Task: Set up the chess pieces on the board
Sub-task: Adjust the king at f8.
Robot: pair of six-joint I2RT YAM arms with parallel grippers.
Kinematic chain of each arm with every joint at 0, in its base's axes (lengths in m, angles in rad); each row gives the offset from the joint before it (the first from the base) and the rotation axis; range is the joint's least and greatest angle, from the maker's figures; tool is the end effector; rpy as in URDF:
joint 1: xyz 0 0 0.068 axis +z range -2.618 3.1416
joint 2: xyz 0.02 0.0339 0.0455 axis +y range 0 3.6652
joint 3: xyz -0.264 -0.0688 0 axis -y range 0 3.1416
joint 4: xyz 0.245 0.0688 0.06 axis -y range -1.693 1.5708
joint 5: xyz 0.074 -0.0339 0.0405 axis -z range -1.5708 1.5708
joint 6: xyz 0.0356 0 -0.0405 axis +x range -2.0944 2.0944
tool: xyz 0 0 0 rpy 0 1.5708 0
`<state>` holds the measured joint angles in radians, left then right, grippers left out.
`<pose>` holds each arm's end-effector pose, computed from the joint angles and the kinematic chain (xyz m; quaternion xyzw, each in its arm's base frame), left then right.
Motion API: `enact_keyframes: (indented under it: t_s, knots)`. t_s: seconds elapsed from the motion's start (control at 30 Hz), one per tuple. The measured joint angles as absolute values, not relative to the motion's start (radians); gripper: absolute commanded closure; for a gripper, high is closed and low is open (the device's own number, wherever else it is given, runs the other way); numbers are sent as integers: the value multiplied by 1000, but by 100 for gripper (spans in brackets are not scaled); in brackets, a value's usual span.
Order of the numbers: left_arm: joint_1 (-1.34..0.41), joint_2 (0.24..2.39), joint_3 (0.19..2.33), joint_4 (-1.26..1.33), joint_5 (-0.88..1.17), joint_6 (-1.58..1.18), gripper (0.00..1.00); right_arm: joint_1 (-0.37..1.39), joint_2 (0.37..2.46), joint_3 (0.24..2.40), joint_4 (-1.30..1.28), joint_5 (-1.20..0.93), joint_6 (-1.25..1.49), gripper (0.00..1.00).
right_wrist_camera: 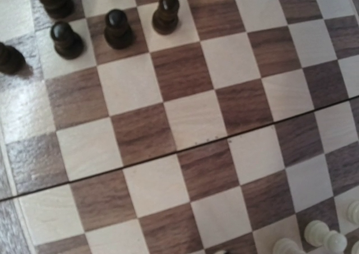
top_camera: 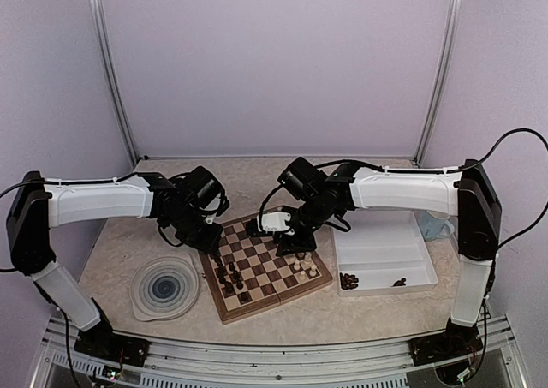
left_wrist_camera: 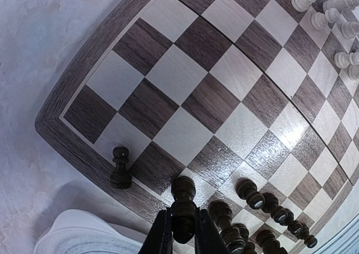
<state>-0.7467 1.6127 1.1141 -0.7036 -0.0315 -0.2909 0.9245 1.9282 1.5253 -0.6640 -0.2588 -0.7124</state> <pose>0.2315 -0.2127 0.2106 0.2193 0.9582 -0.0774 0.1668 0.2418 0.3357 0.2250 -0.7231 0.6328 0.1504 0.2326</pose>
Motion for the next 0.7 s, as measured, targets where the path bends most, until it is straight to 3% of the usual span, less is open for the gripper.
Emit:
enact_keyframes:
  t_s: [0.7]
  knots:
    - [-747, 1602, 1113, -715, -6, -310, 90, 927, 1936, 1527, -669, -260, -712, 66]
